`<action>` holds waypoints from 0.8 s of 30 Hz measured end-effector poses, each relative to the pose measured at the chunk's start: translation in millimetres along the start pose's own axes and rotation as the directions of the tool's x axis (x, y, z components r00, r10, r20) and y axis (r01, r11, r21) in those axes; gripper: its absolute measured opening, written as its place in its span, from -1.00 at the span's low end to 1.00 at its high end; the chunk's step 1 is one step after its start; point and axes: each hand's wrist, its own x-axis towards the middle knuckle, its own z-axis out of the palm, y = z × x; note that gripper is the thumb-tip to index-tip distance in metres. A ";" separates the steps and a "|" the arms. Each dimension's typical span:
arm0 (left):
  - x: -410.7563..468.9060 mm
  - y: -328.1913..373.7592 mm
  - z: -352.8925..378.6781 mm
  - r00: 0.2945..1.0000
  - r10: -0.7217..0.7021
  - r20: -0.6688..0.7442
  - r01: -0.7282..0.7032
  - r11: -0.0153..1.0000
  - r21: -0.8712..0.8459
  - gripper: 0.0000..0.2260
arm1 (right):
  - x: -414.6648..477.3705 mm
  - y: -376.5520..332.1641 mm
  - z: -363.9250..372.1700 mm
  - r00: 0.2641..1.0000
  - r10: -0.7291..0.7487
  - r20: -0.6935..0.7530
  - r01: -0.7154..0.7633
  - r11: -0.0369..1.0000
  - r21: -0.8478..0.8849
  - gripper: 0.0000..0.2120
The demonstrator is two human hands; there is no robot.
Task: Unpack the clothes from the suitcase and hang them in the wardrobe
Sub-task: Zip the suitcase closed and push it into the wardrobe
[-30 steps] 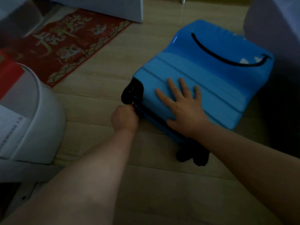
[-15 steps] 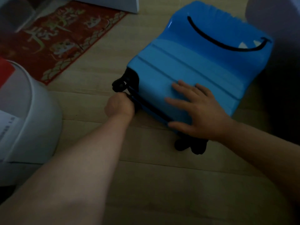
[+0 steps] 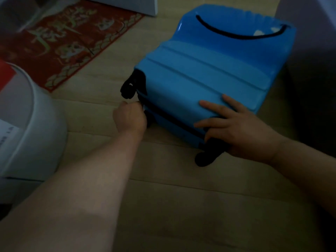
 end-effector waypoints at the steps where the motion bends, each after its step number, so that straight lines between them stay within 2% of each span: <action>1: -2.9 0.9 0.1 1.000 0.012 0.000 -0.012 1.000 0.022 -0.85 | 2.4 1.2 -4.1 1.000 0.001 0.003 -0.001 1.000 0.010 -0.59; 6: -4.4 4.0 -8.2 1.000 -0.005 -0.027 0.005 1.000 0.008 -0.87 | 8.1 5.6 -9.4 1.000 0.027 0.002 -0.027 0.999 0.033 -0.58; 9: 0.3 6.1 -15.9 0.998 -0.038 -0.055 0.034 0.997 -0.068 -0.89 | 3.4 6.7 0.9 0.998 0.056 -0.029 -0.054 0.997 0.054 -0.55; 12: 12.2 1.9 -27.7 0.998 -0.051 -0.041 0.044 0.986 -0.160 -0.80 | 0.0 10.9 1.2 0.991 0.093 -0.097 -0.088 0.994 0.061 -0.54; 16: 25.1 -8.1 -33.7 0.965 -0.261 0.010 0.252 0.922 -0.293 -0.76 | 0.8 1.5 2.8 0.988 0.077 -0.137 -0.064 0.993 0.099 -0.59; 18: 23.7 -11.9 -25.9 0.949 -0.309 0.056 0.311 0.897 -0.315 -0.76 | 2.2 -7.4 7.9 0.987 0.057 -0.152 -0.043 0.995 0.093 -0.63; 20: 14.0 -13.2 -17.4 0.969 -0.243 0.051 0.248 0.933 -0.262 -0.80 | 5.2 -14.3 11.1 0.985 0.063 -0.163 -0.045 0.993 0.108 -0.64; 22: -5.8 -4.8 -9.0 0.999 -0.047 0.023 0.050 0.988 -0.143 -0.83 | 15.8 -16.6 8.0 0.983 0.093 -0.158 -0.076 0.991 0.107 -0.64; 24: -35.2 16.1 -3.6 0.982 0.190 0.019 -0.187 0.978 -0.095 -0.83 | 33.4 -16.6 3.5 0.976 0.146 -0.164 -0.127 0.985 0.118 -0.62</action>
